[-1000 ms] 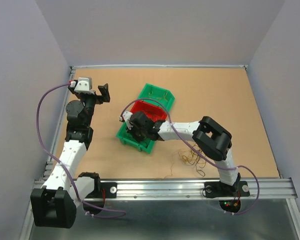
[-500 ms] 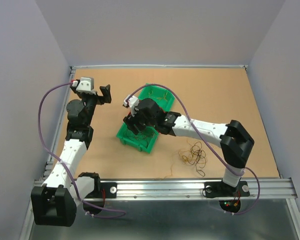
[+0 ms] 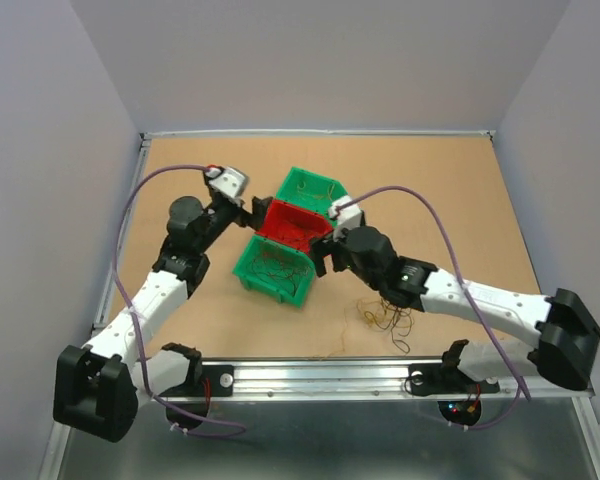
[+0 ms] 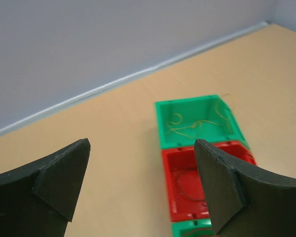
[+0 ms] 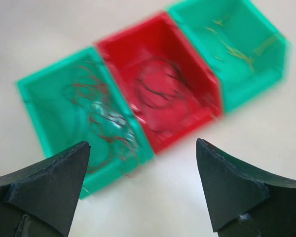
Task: Untangle the cables
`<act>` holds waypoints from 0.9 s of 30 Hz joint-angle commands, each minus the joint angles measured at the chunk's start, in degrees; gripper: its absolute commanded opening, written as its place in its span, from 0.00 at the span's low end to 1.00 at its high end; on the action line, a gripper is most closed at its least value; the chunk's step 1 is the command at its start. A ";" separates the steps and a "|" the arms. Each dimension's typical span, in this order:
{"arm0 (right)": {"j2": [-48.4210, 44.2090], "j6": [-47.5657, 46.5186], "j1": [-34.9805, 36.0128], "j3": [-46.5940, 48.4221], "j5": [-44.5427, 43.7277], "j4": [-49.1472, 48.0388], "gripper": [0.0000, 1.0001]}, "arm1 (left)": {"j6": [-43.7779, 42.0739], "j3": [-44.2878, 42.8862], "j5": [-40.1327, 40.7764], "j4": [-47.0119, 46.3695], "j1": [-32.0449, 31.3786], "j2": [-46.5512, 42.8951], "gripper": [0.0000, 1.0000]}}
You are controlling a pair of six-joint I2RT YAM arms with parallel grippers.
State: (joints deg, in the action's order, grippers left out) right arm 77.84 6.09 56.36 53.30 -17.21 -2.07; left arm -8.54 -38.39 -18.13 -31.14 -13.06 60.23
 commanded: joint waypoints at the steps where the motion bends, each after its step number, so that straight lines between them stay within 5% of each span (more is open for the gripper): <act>1: -15.48 10.06 -2.39 -9.86 -23.85 -6.98 0.95 | -12.78 -0.99 -5.34 2.90 -13.09 -1.43 0.99; 8: -34.67 15.01 -3.10 -22.00 -45.43 -7.60 0.97 | -23.63 -3.35 -11.67 16.18 -27.87 5.77 0.99; 19: -46.47 13.51 -3.27 -27.28 -49.23 -7.78 0.97 | -23.47 -9.59 -10.96 26.56 -41.77 21.32 0.99; 27: -45.32 13.42 -3.19 -27.10 -49.50 -7.69 0.97 | -19.33 -15.92 -15.08 28.32 -42.93 31.52 0.98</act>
State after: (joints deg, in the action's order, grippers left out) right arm 32.64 19.07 53.21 27.05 -64.14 -7.49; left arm -29.78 -50.85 -29.63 -4.38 -55.53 88.60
